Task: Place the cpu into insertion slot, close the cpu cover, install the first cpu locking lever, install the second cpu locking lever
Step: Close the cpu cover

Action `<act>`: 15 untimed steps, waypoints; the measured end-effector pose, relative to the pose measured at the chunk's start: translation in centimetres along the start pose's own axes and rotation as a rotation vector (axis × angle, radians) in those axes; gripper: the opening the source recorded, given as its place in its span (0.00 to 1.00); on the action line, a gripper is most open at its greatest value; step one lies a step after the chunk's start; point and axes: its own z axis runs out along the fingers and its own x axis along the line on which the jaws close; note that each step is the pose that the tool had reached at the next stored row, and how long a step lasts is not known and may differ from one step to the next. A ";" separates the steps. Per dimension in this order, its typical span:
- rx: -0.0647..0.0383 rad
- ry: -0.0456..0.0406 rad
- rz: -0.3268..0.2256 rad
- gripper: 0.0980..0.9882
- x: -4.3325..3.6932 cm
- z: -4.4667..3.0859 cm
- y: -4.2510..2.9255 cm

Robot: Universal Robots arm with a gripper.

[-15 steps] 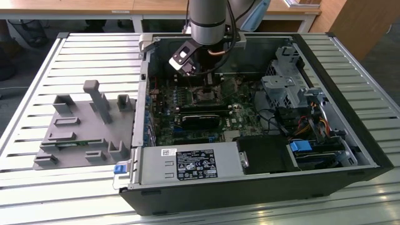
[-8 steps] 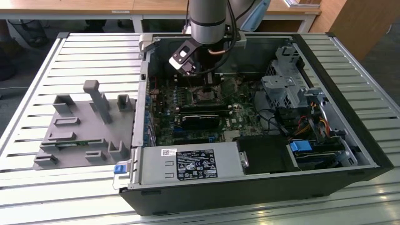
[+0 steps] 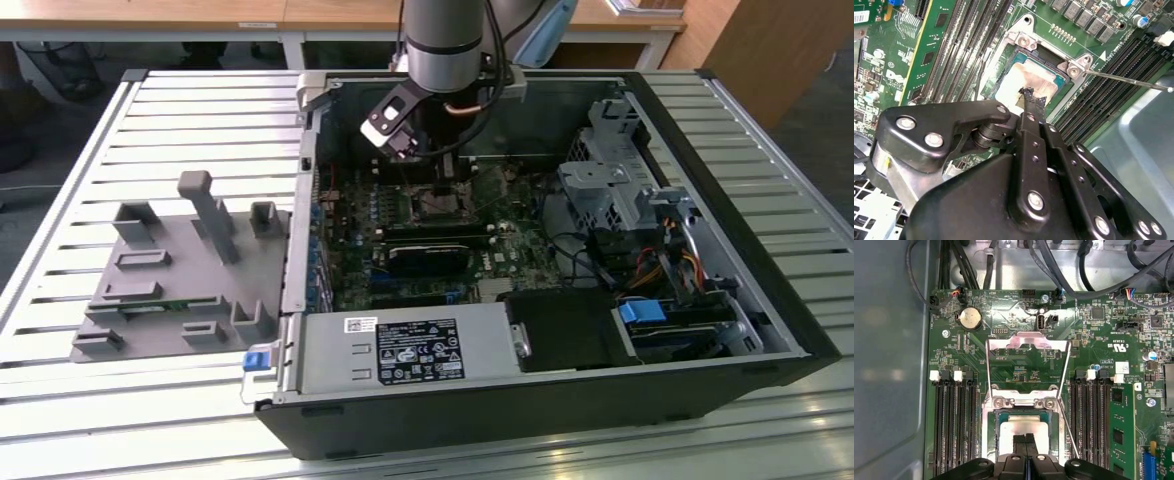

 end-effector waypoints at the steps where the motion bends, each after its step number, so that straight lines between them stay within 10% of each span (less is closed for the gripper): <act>1: 0.000 0.0000 0.000 0.02 0.00 -0.07 0.00; 15: 0.000 0.0002 0.000 0.02 0.00 -0.77 0.06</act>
